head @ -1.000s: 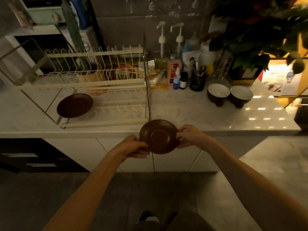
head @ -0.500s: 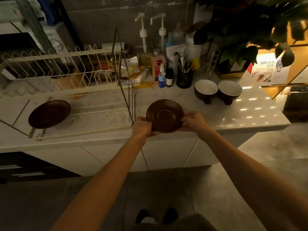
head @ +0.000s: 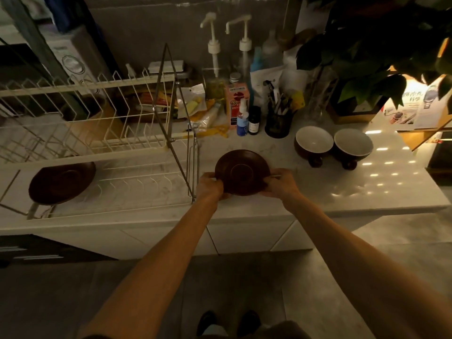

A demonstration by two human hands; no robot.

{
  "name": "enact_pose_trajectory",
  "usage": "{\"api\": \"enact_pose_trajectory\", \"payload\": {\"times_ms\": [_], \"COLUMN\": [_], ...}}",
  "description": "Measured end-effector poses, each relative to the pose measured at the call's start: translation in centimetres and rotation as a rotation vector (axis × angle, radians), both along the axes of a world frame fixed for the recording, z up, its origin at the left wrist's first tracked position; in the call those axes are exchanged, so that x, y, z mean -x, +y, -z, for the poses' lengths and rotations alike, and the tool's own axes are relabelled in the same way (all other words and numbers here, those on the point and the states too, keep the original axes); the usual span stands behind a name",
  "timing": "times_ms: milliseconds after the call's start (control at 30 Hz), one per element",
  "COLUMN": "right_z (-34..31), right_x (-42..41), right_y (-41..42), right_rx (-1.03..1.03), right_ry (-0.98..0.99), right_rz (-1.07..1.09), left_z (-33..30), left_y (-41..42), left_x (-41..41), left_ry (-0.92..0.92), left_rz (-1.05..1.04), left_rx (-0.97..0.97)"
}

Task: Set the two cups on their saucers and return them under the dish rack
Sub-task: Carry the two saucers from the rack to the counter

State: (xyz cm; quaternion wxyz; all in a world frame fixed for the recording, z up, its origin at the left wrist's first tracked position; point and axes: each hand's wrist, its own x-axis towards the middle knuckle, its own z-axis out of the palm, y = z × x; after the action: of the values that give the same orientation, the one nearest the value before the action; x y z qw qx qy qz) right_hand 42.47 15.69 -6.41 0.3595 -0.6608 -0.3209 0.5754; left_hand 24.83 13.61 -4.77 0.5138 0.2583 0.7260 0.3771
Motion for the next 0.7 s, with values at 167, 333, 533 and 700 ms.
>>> {"api": "enact_pose_trajectory", "payload": {"times_ms": [167, 333, 533, 700], "right_z": [0.4, 0.9, 0.6, 0.2], "right_x": [0.5, 1.0, 2.0, 2.6], "right_y": [1.1, 1.7, 2.3, 2.6], "right_rx": [0.009, -0.002, -0.004, 0.003], "right_ry": [-0.012, -0.003, 0.018, 0.042], "right_rz": [0.005, -0.007, -0.023, -0.019], "left_z": [0.6, 1.1, 1.3, 1.2], "left_y": [1.0, 1.6, 2.4, 2.7], "left_x": [0.0, 0.3, 0.6, 0.7], "left_ry": [0.112, 0.186, 0.25, 0.299], "left_rz": [0.023, 0.019, -0.002, 0.001], "left_rx": [0.024, 0.018, -0.016, -0.023]}}
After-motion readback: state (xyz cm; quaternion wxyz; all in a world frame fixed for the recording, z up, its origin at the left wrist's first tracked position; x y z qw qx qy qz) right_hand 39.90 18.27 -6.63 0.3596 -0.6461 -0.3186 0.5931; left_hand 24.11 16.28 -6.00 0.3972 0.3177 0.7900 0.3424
